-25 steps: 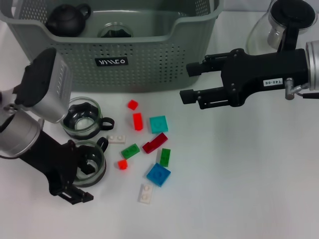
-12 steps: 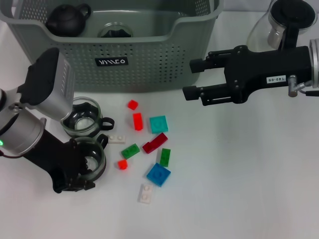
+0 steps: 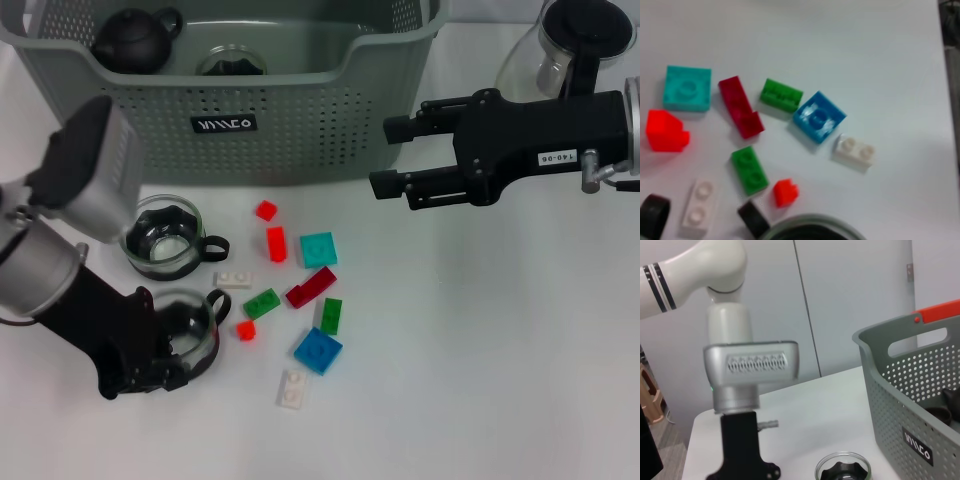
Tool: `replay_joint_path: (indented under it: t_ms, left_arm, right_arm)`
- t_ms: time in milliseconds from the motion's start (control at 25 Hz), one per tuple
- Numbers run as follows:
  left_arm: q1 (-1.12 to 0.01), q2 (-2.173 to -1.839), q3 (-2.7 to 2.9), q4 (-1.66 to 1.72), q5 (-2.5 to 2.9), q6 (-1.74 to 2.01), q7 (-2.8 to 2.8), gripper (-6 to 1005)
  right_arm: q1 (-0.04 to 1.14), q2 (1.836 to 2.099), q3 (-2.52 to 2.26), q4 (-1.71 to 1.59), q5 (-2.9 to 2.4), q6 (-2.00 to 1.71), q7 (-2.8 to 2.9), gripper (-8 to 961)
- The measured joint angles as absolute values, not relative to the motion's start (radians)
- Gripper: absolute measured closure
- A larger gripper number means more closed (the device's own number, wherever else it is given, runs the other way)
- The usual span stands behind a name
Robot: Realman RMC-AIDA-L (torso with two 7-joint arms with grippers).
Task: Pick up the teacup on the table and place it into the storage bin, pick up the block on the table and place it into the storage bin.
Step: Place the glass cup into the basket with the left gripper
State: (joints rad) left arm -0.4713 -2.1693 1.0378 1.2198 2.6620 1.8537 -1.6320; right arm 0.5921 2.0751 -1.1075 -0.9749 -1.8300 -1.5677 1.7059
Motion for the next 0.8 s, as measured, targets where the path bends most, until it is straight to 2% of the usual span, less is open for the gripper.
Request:
replay_joint_path:
  t_ms: [200, 240, 280, 320, 600, 800]
  left_arm:
    - [-0.495, -2.157, 0.891, 1.252, 2.567, 2.017, -1.604, 922]
    - [-0.502, -2.147, 0.858, 1.250, 2.537, 2.039, -1.600, 923]
    - [-0.504, -2.124, 0.829, 1.239, 2.461, 2.058, -1.606, 925]
    - [-0.504, -2.124, 0.829, 1.239, 2.461, 2.058, -1.606, 927]
    - [-0.520, -2.031, 0.808, 1.178, 2.110, 2.062, -1.691, 938]
    - [-0.559, -2.009, 0.715, 1.167, 1.998, 2.047, -1.715, 937]
  right_arm:
    - [0.587, 2.074, -1.103, -0.974, -1.830, -1.573, 1.701, 204]
    - [0.584, 2.073, -1.103, -0.973, -1.830, -1.575, 1.698, 204]
    - [0.582, 2.072, -1.103, -0.971, -1.830, -1.577, 1.695, 204]
    - [0.578, 2.067, -1.103, -0.963, -1.830, -1.584, 1.692, 204]
    - [0.570, 2.054, -1.098, -0.950, -1.831, -1.612, 1.690, 204]
    - [0.565, 2.046, -1.097, -0.924, -1.838, -1.615, 1.672, 204]
